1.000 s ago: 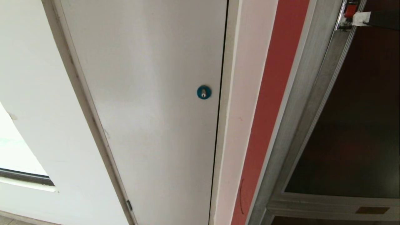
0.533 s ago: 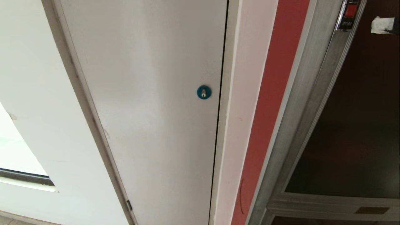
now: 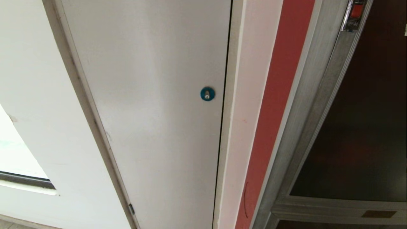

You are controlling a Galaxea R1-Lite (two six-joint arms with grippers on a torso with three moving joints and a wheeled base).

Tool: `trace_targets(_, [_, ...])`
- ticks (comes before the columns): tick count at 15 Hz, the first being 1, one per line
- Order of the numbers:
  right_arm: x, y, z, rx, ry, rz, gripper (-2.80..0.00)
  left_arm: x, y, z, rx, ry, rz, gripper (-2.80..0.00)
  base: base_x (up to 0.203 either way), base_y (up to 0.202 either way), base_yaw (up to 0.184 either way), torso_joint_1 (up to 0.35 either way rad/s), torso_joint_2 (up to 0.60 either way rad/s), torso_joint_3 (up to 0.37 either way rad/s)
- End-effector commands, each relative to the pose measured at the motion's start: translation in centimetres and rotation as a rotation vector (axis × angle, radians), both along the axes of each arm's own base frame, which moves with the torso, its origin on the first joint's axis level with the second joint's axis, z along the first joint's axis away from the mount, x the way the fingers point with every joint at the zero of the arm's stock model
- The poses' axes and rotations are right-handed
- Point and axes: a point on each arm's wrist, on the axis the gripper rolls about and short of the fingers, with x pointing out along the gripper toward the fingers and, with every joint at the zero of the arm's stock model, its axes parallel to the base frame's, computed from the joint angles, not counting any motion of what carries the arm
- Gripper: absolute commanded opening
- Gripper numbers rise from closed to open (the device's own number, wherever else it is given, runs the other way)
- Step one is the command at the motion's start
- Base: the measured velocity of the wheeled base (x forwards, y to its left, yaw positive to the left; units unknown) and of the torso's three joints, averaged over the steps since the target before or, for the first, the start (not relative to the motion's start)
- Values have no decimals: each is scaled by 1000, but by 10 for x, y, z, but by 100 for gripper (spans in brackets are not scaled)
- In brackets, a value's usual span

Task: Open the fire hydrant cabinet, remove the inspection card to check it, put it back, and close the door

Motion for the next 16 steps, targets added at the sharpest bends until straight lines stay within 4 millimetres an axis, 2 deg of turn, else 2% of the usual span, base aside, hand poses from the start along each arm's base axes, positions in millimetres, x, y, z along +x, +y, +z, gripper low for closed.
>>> trace_targets(1, [-4,3,-3,0,5,30,-280,0,0,0,-1,1,0,-280,0,0,0,0,0,0])
trace_targets(2, [-3,6,-5,1,12,46,-280,0,0,0,-1,0,0,-280,0,0,0,0,0,0])
trace_targets(3, [-4,10,-6,8,17,66,0,0,0,0,-1,0,0,-280,0,0,0,0,0,0])
trace_targets(7, [6,35,-4,73,-18,1,0,0,0,0,-1,0,0,-280,0,0,0,0,0,0])
trace_targets(11, [15,46,-8,75,-72,-143,0,0,0,0,-1,2,0,-280,0,0,0,0,0,0])
trace_targets(16, [32,71,-20,54,-294,-307,0,0,0,0,-1,1,0,-280,0,0,0,0,0,0])
